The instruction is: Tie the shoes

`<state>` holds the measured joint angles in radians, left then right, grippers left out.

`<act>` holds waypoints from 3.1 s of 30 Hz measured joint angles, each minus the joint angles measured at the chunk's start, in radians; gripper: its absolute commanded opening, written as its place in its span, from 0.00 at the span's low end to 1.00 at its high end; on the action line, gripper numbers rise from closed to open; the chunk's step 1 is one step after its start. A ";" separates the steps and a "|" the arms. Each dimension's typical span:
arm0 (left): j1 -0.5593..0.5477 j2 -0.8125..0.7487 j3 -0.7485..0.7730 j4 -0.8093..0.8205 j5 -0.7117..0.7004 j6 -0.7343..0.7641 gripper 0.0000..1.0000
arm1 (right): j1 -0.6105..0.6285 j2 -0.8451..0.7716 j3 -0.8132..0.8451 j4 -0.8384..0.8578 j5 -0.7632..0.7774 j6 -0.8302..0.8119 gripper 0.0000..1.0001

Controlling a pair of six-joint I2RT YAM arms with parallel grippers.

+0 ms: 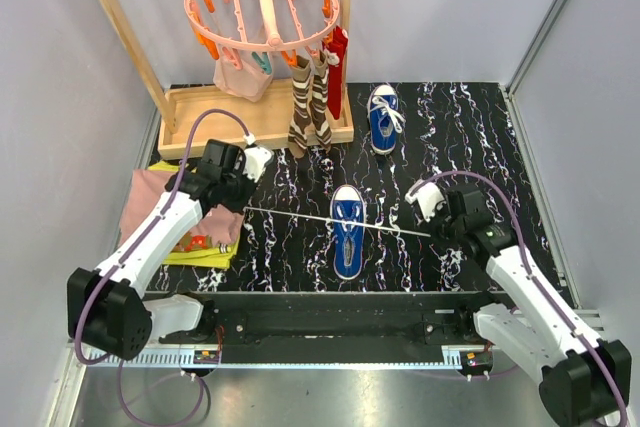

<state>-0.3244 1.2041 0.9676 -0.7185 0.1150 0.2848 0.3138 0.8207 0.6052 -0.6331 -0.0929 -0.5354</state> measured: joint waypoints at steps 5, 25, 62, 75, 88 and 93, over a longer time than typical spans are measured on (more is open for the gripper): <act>0.005 0.040 -0.023 0.000 -0.048 0.000 0.00 | 0.000 0.117 -0.011 0.015 -0.005 -0.036 0.00; 0.006 0.306 -0.089 0.070 -0.079 -0.005 0.00 | -0.001 0.461 -0.042 0.297 0.048 -0.098 0.00; -0.034 0.209 0.122 -0.072 0.085 0.009 0.70 | -0.020 0.286 0.241 0.016 -0.072 -0.047 0.86; -0.034 -0.167 0.109 -0.050 0.381 0.294 0.99 | -0.026 0.081 0.373 -0.096 -0.387 -0.048 1.00; -0.319 0.321 0.092 0.015 0.289 0.475 0.49 | -0.026 0.230 0.275 -0.155 -0.458 -0.246 1.00; -0.336 0.446 0.093 0.079 0.233 0.507 0.43 | -0.026 0.214 0.227 -0.153 -0.436 -0.245 1.00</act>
<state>-0.6605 1.6497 1.0603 -0.6399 0.3477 0.7921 0.2878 1.0351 0.8326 -0.7860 -0.5289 -0.7803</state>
